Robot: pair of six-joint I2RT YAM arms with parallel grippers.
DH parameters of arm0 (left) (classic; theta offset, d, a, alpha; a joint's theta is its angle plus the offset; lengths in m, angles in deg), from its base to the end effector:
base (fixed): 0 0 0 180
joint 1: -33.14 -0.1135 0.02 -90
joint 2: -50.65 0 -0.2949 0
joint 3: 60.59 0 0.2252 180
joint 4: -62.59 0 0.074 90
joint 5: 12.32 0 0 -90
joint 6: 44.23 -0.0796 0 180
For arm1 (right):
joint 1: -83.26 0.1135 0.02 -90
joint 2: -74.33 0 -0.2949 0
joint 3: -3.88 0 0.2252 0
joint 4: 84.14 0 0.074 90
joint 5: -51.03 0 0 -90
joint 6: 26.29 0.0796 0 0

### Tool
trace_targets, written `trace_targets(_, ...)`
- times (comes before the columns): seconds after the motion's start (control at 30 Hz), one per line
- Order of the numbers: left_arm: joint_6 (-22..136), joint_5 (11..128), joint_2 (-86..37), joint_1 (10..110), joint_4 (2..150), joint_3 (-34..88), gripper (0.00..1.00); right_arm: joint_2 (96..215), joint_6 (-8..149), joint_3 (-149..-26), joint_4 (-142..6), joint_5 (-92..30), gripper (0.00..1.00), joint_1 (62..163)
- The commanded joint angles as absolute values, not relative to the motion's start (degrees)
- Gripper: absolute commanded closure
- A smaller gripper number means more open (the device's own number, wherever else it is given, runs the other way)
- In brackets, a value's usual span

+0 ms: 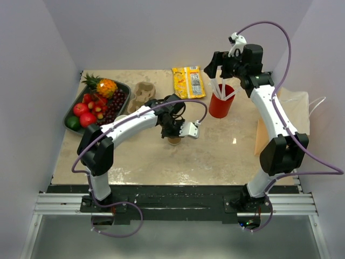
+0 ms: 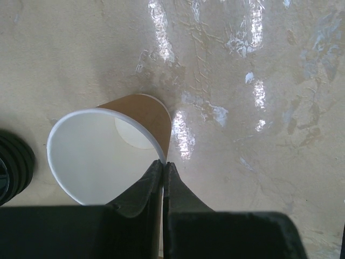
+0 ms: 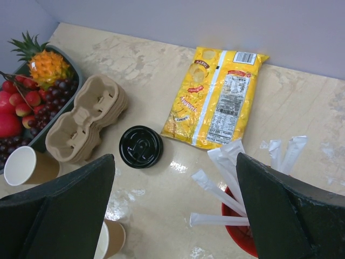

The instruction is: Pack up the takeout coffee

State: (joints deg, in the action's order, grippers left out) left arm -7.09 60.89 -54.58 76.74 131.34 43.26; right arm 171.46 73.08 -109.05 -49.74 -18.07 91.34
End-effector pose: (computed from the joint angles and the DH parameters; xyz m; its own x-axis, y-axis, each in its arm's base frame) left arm 0.2547 -0.2743 0.2514 0.1718 0.8903 -0.4218 0.9845 -0.1393 0.1069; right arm 0.4058 0.0863 0.4201 -0.3875 0.0986 -0.9166 -0.4084 0.8730 0.2666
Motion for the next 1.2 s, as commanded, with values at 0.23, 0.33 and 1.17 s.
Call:
trace_targets(0.23,-5.91,62.48,-53.16,77.0,128.05,45.38,0.7,171.45,72.5,-111.24,-51.28,-17.09,0.02,91.17)
trace_targets(0.33,-5.39,60.29,-50.18,77.0,127.09,45.82,0.62,172.24,71.72,-111.6,-50.67,-17.0,0.02,91.26)
trace_targets(1.17,47.35,66.7,-58.96,51.44,107.66,62.26,0.38,183.91,30.94,-115.98,-39.07,-12.0,0.37,105.32)
